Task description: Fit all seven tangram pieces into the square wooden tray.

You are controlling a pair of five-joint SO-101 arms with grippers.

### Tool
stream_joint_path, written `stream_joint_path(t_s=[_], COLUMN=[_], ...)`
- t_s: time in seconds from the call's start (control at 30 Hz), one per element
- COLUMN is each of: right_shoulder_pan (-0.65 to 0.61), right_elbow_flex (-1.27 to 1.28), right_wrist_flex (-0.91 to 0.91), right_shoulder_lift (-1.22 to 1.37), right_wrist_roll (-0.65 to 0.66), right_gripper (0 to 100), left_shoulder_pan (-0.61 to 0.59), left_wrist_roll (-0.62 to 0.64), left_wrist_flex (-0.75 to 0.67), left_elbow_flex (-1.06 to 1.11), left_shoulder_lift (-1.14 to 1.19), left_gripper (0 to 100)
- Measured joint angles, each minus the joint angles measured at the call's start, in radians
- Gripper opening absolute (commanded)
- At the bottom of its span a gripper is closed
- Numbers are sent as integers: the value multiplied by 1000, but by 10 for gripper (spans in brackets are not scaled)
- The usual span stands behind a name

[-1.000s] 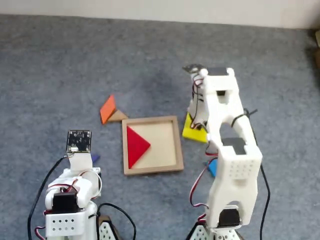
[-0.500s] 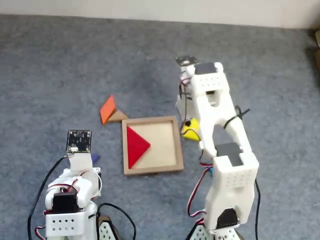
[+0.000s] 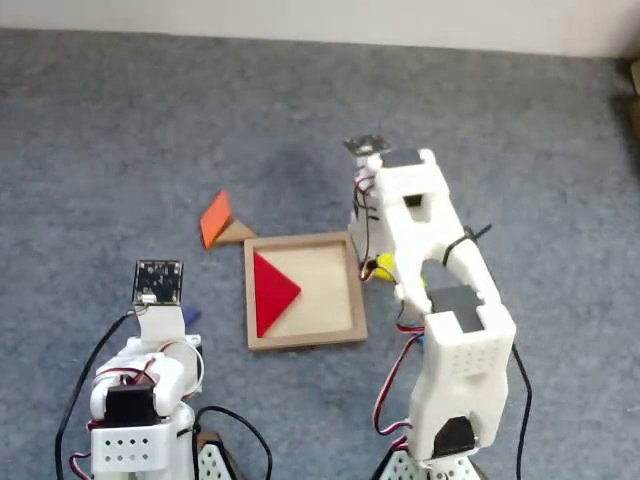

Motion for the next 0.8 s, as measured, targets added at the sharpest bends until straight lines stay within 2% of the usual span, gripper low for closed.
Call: stream_joint_path(t_s=[0.23,0.4,0.8], right_shoulder_pan=[-31,-57,-54], right_elbow_flex=[100,233,301], right_wrist_flex=[-31,-130,-258], right_shoulder_lift=[-152,-295,-193], right_wrist_roll=[-28,-37,-37], right_gripper=[284,285,286], left_shoulder_pan=[0,0,0], left_wrist_roll=[0,0,0], left_wrist_flex=[0,0,0], left_elbow_flex=[0,0,0], left_shoulder_lift=[0,0,0], left_gripper=[6,6,6])
